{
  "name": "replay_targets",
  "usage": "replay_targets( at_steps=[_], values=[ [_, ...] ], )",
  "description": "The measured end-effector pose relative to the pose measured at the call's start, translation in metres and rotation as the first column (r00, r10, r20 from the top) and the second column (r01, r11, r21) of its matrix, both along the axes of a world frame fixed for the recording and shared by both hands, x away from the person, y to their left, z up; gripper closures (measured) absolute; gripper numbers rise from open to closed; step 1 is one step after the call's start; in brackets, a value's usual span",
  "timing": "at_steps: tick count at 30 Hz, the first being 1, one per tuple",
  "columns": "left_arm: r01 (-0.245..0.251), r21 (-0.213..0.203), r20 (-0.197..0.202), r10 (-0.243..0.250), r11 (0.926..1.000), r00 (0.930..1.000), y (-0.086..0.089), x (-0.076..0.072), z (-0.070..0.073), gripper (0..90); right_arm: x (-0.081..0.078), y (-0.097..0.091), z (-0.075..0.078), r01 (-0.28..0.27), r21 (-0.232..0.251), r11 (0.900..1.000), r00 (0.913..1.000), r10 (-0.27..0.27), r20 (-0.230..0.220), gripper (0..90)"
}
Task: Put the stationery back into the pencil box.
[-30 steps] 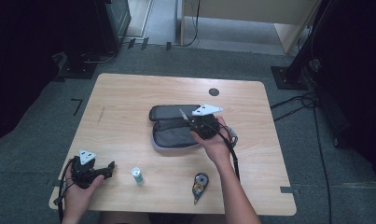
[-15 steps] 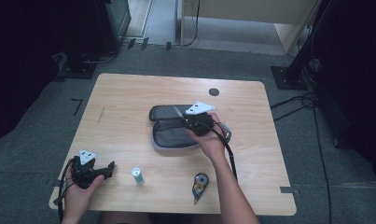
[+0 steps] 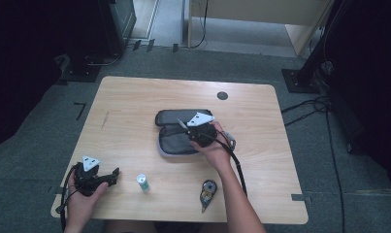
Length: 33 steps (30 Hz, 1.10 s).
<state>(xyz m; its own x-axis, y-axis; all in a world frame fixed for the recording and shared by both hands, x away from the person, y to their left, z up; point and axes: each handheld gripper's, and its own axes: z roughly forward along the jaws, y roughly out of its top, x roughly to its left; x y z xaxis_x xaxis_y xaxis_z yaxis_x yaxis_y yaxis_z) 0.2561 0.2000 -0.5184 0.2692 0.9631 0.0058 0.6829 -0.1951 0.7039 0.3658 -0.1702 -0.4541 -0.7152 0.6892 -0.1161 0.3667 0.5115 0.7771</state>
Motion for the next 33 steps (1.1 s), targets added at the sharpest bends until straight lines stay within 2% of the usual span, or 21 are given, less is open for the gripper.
replay_targets(
  at_steps=[4, 6, 7, 11, 15, 16, 21, 23, 28, 33],
  values=[
    [0.000, 0.001, -0.001, 0.000, 1.0000, 1.0000, 0.000, 0.000, 0.000, 9.5, -0.001, -0.001, -0.005, -0.009, 0.013, 0.9999, 0.9995, 0.009, -0.031, 78.7],
    [0.000, 0.002, -0.001, 0.000, 1.0000, 1.0000, 0.000, 0.000, 0.000, 9.5, 0.000, 0.001, -0.008, -0.028, 0.000, 0.9996, 0.9984, 0.027, -0.050, 77.3],
    [0.000, 0.001, 0.000, 0.000, 1.0000, 1.0000, 0.000, 0.000, 0.000, 9.5, 0.000, 0.004, -0.012, -0.049, -0.017, 0.9987, 0.9958, 0.047, -0.079, 76.7],
    [0.000, 0.001, -0.001, 0.000, 1.0000, 1.0000, 0.000, 0.000, 0.000, 9.5, 0.000, 0.005, -0.016, -0.055, -0.035, 0.9979, 0.9939, 0.051, -0.098, 74.7],
    [0.000, 0.001, -0.001, 0.000, 1.0000, 1.0000, 0.000, 0.000, 0.000, 9.5, -0.002, 0.001, -0.016, -0.022, 0.001, 0.9998, 0.9946, 0.022, -0.102, 72.0],
    [0.000, 0.000, 0.000, 0.000, 1.0000, 1.0000, 0.000, 0.000, 0.000, 9.5, -0.004, -0.002, -0.015, -0.011, 0.026, 0.9996, 0.9941, 0.013, -0.108, 70.4],
    [0.000, 0.002, -0.001, 0.000, 1.0000, 1.0000, 0.000, 0.000, 0.000, 9.5, -0.011, -0.008, -0.012, 0.008, 0.056, 0.9984, 0.9940, -0.002, -0.109, 67.3],
    [0.000, 0.002, 0.000, 0.000, 1.0000, 1.0000, 0.000, 0.000, 0.000, 9.5, -0.018, -0.013, -0.009, 0.018, 0.082, 0.9965, 0.9941, -0.009, -0.108, 64.4],
    [0.000, 0.002, -0.001, 0.000, 1.0000, 1.0000, 0.000, 0.000, 0.000, 9.5, -0.031, -0.020, -0.002, 0.072, 0.108, 0.9915, 0.9917, -0.060, -0.114, 54.0],
    [0.000, 0.002, -0.001, 0.000, 1.0000, 1.0000, 0.000, 0.000, 0.000, 9.5, -0.042, -0.027, 0.003, 0.105, 0.131, 0.9859, 0.9890, -0.089, -0.118, 48.7]
  ],
)
